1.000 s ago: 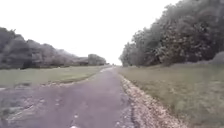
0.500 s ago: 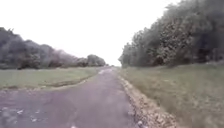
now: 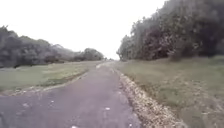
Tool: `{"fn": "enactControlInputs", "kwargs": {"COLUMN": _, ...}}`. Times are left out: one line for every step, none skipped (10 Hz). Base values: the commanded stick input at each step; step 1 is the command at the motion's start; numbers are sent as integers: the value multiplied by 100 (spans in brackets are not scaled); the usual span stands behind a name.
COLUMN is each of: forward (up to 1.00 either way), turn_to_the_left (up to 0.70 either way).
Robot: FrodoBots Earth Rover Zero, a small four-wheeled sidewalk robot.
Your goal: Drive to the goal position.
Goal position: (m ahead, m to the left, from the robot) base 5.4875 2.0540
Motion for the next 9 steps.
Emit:
{"fn": "enactControlInputs", "kwargs": {"forward": 0, "turn_to_the_left": 45}}
{"fn": "enactControlInputs", "kwargs": {"forward": 0, "turn_to_the_left": 45}}
{"fn": "enactControlInputs", "kwargs": {"forward": 0, "turn_to_the_left": 45}}
{"fn": "enactControlInputs", "kwargs": {"forward": 0, "turn_to_the_left": 45}}
{"fn": "enactControlInputs", "kwargs": {"forward": 0, "turn_to_the_left": 45}}
{"fn": "enactControlInputs", "kwargs": {"forward": 0, "turn_to_the_left": 45}}
{"fn": "enactControlInputs", "kwargs": {"forward": 0, "turn_to_the_left": 45}}
{"fn": "enactControlInputs", "kwargs": {"forward": 0, "turn_to_the_left": 45}}
{"fn": "enactControlInputs", "kwargs": {"forward": 0, "turn_to_the_left": 45}}
